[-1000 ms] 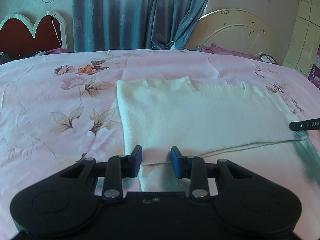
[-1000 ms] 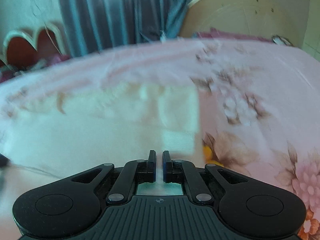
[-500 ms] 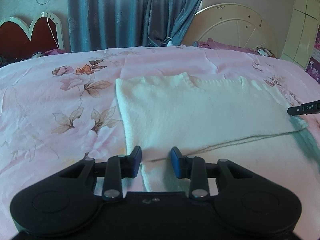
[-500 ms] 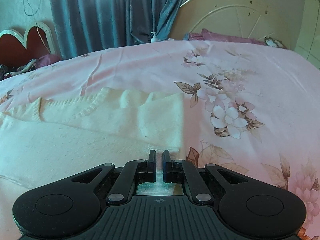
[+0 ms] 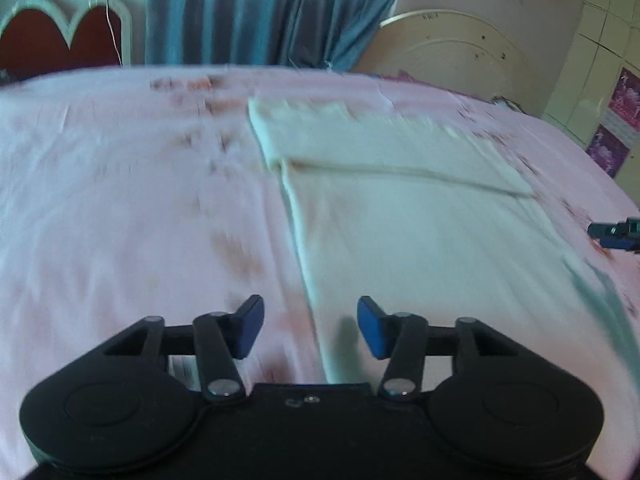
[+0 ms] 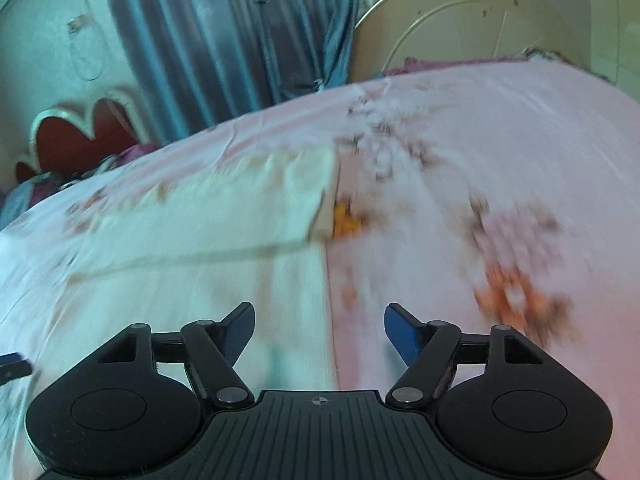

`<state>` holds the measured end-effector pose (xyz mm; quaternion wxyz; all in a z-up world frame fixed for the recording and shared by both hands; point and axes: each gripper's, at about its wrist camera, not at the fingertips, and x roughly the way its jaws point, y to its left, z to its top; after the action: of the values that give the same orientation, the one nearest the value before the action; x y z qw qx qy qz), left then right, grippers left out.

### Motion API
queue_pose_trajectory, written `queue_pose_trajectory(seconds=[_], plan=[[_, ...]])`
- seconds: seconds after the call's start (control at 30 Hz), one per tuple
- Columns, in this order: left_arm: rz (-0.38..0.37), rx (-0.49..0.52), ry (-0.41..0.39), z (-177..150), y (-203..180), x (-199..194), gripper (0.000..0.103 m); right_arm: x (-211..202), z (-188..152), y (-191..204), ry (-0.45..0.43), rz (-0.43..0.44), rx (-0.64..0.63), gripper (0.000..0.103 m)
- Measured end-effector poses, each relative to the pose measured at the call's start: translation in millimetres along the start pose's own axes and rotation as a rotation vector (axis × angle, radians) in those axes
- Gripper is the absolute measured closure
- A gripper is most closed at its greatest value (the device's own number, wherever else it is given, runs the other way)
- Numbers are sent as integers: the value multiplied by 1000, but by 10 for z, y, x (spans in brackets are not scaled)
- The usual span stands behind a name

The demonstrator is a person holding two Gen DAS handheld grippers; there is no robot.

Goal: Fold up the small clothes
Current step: 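Move both tools to the sweater hem and grip it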

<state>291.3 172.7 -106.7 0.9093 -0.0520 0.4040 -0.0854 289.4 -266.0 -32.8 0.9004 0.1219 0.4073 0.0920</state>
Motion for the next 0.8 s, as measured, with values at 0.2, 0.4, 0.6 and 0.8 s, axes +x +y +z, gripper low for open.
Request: queue_pose_trajectory(seconds=[0.2,0.4,0.6,0.8], plan=[[-83,-116,69,-579,-92,-412,54,-538,-618,-290,93,109,118,57],[-158,-239,81,-1032,-111,-753,59,-953,-1153,-448,168,212,196,57],[-231,-363,71,-1267,-55,-863,65,-1084,-1400,-506,203,329,266,58],[-296,-416,75,-1313,-74,-717,80,-895,-1413,-567,240,430,343,82]])
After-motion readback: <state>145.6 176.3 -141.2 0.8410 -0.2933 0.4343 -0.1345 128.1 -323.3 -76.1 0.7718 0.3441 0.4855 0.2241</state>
